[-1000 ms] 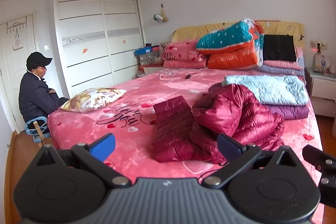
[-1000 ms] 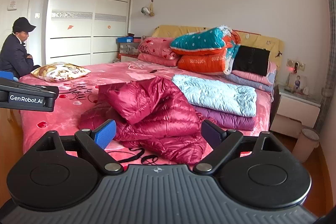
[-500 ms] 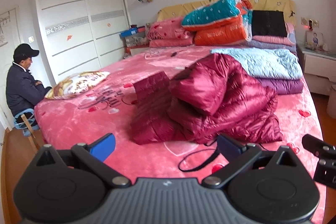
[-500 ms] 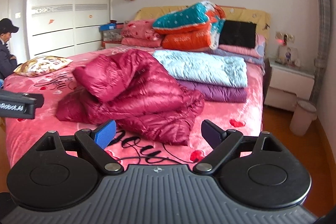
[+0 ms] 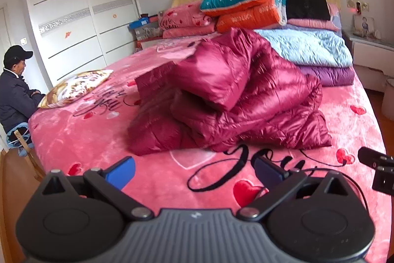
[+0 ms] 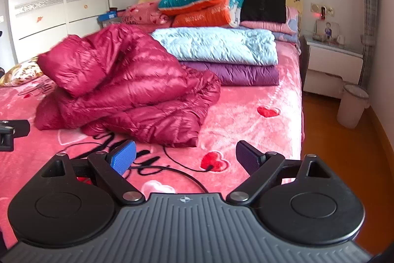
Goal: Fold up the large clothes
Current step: 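Move both tools toward the magenta jacket on the bed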
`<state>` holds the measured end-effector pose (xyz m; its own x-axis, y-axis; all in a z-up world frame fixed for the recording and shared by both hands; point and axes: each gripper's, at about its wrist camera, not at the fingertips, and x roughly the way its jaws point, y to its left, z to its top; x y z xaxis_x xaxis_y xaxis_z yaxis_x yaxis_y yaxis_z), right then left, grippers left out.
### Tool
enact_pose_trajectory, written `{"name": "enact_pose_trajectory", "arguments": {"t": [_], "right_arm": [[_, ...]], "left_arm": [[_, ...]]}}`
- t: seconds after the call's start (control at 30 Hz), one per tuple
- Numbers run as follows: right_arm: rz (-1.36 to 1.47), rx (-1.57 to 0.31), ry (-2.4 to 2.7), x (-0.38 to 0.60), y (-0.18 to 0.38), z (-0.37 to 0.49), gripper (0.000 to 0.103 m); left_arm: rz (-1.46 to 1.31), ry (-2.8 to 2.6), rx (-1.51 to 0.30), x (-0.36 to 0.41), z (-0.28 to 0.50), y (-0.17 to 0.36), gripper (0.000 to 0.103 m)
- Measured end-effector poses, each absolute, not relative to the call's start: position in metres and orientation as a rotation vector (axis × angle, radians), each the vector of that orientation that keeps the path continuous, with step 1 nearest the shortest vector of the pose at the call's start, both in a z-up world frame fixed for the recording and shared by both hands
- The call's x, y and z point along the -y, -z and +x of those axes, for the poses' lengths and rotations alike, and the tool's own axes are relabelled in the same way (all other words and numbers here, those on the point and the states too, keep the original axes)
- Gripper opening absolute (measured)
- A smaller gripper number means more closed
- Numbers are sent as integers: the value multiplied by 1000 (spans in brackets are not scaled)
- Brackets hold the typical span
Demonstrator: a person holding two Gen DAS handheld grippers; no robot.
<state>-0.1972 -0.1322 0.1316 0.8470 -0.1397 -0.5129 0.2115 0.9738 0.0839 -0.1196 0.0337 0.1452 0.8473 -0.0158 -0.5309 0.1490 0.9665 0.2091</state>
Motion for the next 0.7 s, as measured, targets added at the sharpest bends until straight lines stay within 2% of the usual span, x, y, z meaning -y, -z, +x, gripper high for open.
{"name": "enact_pose_trajectory", "arguments": {"t": [0.37,0.7], "right_arm": [[211,-590,173,160,-105,-166,103],[228,-624,155,176,-89,-146,103]], "left_arm": [[239,142,-538,-13,-96,-131,102],[221,201,-385,-6,-57,-144,102]]}}
